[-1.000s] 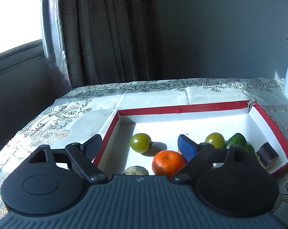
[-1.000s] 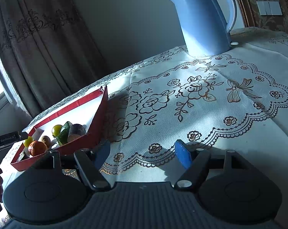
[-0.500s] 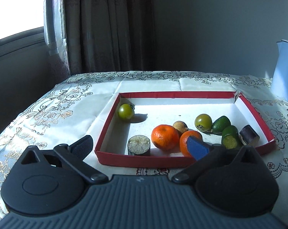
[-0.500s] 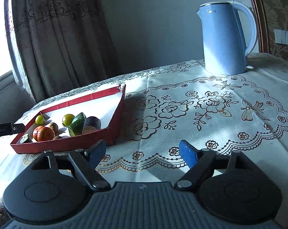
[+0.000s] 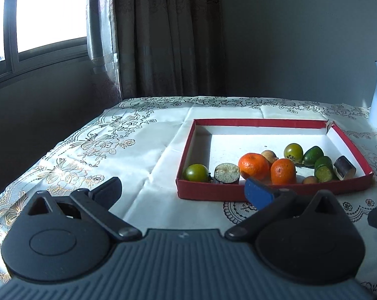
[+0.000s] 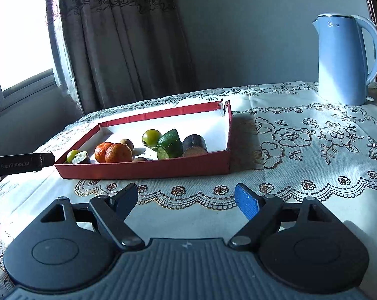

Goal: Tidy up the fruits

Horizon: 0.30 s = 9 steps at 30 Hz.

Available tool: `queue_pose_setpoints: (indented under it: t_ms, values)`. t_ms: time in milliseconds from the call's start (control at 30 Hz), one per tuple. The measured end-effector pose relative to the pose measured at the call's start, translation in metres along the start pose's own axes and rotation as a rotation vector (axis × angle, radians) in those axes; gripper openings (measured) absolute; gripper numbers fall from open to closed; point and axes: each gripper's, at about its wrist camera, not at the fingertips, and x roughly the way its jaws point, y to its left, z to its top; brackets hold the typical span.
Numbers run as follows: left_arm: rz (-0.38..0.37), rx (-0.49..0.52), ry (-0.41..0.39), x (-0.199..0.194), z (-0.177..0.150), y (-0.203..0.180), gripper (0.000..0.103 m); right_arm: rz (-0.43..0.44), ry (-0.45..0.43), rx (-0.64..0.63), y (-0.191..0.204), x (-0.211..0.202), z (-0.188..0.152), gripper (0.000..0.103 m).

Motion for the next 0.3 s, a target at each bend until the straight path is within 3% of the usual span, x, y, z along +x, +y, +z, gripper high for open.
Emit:
queue_pose_setpoints:
  t_ms: [300]
  values:
    - [-0.018,-0.017,0.005,-0.001,-0.006,0.012,0.103,0.021,0.012,-0.049,0.027,0.002,-0.001,0.085]
